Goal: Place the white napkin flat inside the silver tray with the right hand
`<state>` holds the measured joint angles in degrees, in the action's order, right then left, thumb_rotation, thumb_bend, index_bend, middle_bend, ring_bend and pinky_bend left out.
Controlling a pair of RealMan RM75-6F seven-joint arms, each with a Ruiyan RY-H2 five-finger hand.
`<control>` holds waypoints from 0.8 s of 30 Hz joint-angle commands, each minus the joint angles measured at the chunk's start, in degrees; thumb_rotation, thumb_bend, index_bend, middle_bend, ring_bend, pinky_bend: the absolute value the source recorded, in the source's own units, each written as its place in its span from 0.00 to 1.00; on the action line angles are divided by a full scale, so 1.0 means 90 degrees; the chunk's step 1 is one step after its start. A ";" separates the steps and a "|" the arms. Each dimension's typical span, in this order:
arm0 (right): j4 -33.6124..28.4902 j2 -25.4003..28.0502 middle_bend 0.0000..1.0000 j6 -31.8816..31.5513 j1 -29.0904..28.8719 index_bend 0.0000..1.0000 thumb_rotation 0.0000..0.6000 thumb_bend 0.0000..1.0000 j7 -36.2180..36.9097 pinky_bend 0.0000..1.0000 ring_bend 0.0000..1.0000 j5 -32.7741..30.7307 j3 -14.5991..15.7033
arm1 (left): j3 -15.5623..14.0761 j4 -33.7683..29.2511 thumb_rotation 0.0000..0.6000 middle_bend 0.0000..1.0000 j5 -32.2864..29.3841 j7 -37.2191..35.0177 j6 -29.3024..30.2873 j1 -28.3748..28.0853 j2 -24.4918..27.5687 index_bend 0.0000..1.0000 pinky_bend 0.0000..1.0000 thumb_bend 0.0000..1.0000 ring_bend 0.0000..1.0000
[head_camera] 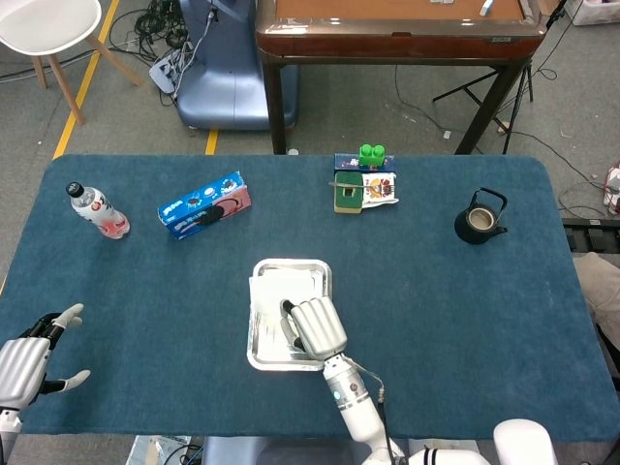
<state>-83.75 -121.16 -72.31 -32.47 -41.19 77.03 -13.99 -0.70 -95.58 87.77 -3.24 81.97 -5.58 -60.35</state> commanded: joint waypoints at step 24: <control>0.0643 -0.0563 1.00 -0.0140 -0.0299 0.61 1.00 0.53 0.0060 1.00 1.00 -0.0429 -0.0413 | -0.0026 -0.0053 1.00 0.30 0.0035 -0.0004 -0.0006 0.0008 0.0039 0.13 0.34 0.01 0.18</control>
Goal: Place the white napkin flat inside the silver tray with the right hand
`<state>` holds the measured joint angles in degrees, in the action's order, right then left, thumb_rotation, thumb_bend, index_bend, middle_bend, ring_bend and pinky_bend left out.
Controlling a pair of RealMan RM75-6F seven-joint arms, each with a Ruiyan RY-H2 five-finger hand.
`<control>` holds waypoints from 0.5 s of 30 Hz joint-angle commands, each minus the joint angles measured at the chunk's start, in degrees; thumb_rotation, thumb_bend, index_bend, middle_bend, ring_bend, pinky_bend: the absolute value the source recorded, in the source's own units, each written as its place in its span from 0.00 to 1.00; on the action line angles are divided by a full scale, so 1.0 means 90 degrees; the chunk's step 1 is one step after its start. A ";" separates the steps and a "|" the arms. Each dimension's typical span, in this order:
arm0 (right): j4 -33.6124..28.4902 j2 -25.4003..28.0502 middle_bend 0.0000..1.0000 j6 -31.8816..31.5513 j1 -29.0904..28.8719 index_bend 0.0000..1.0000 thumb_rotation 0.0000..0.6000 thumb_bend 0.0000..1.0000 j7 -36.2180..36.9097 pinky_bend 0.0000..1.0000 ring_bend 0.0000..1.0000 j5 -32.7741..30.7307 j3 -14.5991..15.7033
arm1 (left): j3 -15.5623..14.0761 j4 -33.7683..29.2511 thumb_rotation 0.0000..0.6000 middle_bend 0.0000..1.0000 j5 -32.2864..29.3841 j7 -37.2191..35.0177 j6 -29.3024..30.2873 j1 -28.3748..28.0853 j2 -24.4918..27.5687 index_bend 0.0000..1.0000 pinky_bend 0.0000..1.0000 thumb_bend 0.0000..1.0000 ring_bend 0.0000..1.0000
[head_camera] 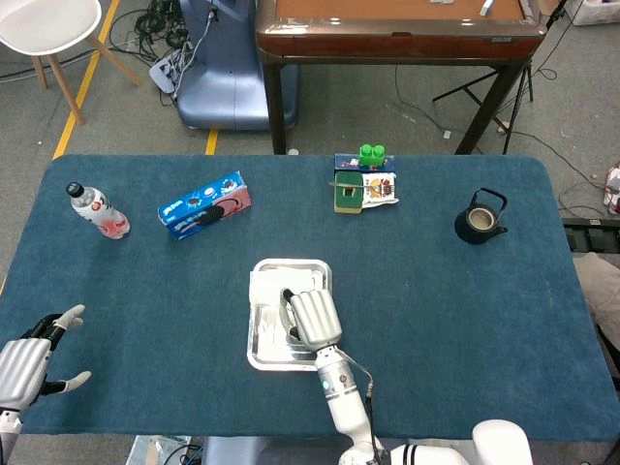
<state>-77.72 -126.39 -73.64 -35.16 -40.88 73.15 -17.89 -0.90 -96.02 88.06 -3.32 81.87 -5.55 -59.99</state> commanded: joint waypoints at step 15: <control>-0.0562 0.0400 1.00 0.0105 0.0060 0.33 1.00 0.00 0.0046 1.00 1.00 0.0023 0.0314 | -0.0011 -0.0003 1.00 0.30 -0.0004 0.0049 -0.0024 -0.0004 -0.0024 0.13 0.34 0.01 0.18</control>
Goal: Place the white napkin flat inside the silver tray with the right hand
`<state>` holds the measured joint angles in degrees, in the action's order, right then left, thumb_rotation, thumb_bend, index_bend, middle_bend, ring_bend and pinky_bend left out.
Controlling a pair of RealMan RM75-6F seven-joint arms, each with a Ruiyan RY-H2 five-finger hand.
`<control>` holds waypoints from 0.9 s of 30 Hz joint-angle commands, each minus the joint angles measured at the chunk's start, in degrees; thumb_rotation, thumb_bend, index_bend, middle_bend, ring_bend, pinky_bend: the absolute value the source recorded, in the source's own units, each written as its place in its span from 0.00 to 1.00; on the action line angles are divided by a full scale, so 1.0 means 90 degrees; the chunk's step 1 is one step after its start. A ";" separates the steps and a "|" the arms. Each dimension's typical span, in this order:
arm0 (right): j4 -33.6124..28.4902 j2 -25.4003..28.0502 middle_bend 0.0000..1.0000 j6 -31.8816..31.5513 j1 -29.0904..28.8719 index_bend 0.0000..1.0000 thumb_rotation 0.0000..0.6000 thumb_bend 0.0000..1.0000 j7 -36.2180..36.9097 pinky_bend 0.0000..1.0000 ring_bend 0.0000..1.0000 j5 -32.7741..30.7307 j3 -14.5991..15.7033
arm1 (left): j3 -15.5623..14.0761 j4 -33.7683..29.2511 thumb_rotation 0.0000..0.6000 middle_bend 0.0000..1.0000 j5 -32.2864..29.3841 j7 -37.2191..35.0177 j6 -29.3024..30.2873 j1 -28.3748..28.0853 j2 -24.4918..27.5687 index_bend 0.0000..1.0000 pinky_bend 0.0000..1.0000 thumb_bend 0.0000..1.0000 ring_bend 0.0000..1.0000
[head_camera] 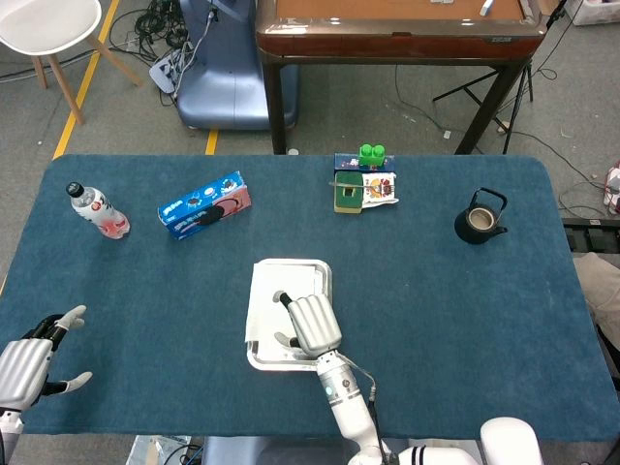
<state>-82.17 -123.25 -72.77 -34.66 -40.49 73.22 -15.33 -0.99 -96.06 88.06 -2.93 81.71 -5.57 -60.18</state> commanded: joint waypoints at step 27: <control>-0.0226 0.0834 1.00 0.0852 -0.0290 0.39 1.00 1.00 -0.0671 1.00 1.00 -0.1034 0.0035 | 0.0009 -0.0017 1.00 0.30 -0.0034 0.0020 -0.0007 0.0002 0.0009 0.13 0.34 0.01 0.18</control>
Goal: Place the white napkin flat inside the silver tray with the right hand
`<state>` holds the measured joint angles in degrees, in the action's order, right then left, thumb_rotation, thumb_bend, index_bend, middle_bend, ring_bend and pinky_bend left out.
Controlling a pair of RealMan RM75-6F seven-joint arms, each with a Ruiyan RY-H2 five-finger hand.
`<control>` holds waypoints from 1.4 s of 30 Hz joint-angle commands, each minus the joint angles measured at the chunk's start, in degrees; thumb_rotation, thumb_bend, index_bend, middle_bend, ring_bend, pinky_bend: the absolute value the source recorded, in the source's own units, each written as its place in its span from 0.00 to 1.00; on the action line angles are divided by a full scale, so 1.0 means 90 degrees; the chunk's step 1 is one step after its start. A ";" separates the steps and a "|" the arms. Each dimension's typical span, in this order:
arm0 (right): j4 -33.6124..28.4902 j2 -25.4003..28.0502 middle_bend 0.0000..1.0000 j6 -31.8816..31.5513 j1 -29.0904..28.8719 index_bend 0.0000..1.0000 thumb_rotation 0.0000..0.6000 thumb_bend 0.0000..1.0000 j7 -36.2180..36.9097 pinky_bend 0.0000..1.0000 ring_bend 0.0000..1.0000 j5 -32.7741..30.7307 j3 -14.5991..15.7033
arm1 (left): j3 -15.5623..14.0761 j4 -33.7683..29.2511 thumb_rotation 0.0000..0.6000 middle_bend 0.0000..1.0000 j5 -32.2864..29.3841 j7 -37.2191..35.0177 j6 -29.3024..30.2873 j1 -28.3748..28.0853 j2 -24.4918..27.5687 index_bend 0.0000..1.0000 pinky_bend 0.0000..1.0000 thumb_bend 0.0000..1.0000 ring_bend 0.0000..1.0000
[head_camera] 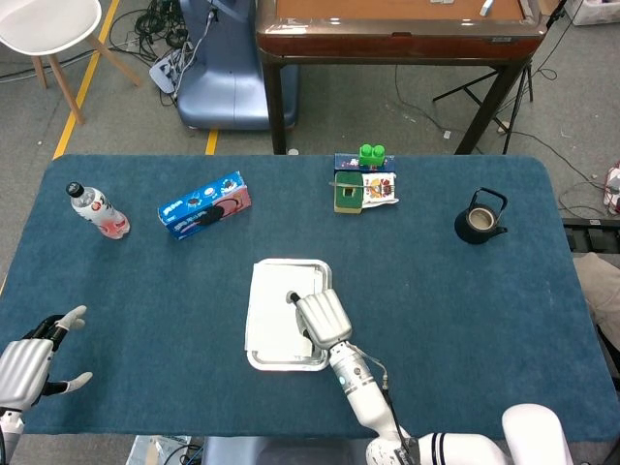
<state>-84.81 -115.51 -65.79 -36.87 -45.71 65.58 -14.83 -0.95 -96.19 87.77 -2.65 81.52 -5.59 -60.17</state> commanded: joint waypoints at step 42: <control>0.1439 -0.0691 1.00 0.0258 -0.0721 0.39 1.00 1.00 0.0134 1.00 1.00 -0.0883 -0.0065 | 0.0001 -0.0031 1.00 0.30 0.0010 -0.0093 0.0027 0.0019 0.0060 0.13 0.34 0.01 0.18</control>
<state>-72.14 -121.50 -63.62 -43.20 -44.72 57.51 -15.36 -0.95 -96.47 87.86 -3.47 81.77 -5.42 -59.63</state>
